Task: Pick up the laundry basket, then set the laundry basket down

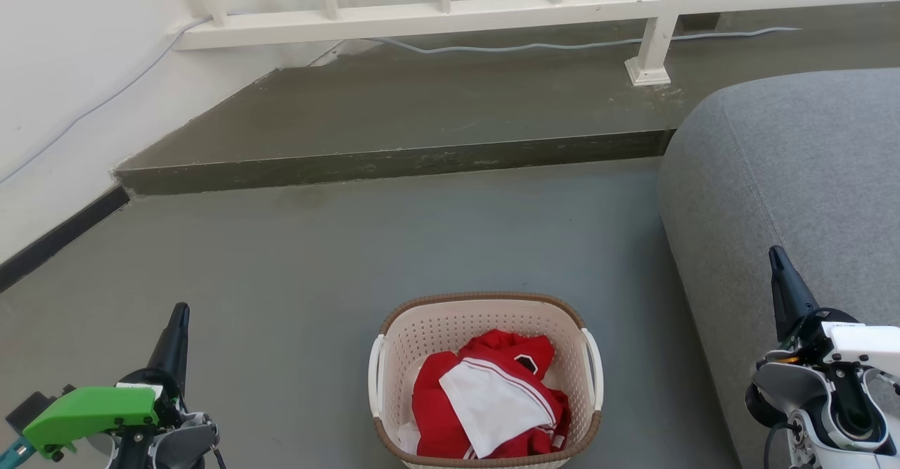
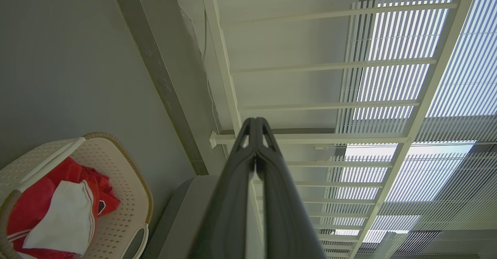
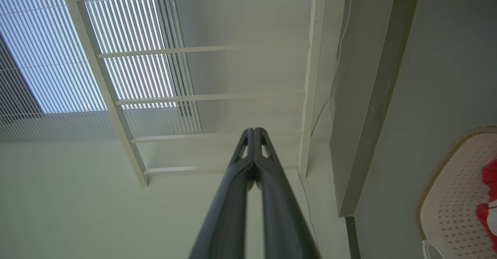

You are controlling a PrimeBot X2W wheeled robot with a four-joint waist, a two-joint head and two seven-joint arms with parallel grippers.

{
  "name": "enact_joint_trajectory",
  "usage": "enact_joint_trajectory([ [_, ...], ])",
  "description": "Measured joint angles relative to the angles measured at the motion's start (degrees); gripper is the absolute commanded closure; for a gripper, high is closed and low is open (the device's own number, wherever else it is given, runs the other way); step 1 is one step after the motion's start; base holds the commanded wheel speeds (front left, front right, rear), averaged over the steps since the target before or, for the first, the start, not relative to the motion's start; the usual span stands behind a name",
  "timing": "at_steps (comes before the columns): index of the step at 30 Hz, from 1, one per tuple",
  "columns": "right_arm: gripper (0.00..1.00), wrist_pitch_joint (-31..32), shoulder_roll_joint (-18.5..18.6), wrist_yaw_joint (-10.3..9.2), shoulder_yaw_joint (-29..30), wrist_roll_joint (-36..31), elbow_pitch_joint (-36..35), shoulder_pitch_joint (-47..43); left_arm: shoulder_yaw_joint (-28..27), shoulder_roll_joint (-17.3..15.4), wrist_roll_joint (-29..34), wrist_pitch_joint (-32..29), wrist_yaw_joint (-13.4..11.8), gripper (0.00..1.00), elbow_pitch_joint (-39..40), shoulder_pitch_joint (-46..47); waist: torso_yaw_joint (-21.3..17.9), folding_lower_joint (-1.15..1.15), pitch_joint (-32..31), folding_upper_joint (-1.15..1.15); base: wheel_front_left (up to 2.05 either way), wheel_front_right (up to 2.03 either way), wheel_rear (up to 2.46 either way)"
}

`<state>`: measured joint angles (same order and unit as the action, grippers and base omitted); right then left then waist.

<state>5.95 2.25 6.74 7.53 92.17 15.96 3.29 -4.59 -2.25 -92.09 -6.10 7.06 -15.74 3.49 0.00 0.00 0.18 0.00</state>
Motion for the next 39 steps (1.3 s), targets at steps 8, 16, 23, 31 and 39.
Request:
enact_joint_trajectory([
  [8,1.00,0.0,0.0,0.00,0.0,0.0,0.0,0.0,0.0,0.0,0.0,-0.1,0.0,1.00,0.0,0.0,0.0,0.00,0.0,0.00,0.00,0.00,0.00],
  [16,0.00,0.0,-0.2,-0.16,-0.1,0.0,0.5,-0.3,0.1,0.1,0.0,-0.2,0.0,0.00,-0.5,-0.2,0.0,0.00,0.0,0.00,0.00,0.00,0.00],
  [23,0.00,-0.1,-1.5,-0.26,-0.4,0.0,2.6,-2.9,0.6,1.3,0.0,0.0,0.0,0.00,-2.6,-2.5,0.0,0.00,0.0,0.00,0.00,0.00,0.00],
  [31,0.00,-0.9,-1.4,-0.26,-1.3,0.0,1.2,-2.8,1.3,1.3,0.1,1.6,0.0,0.00,-1.8,-2.5,0.0,0.00,0.1,0.00,0.00,0.00,0.00],
  [39,0.00,-2.2,-1.4,-0.26,-2.8,-1.1,-0.5,-2.6,2.9,1.2,1.9,3.4,0.0,0.00,-0.2,-2.4,-0.1,0.00,0.2,0.00,0.00,0.00,0.00],
])
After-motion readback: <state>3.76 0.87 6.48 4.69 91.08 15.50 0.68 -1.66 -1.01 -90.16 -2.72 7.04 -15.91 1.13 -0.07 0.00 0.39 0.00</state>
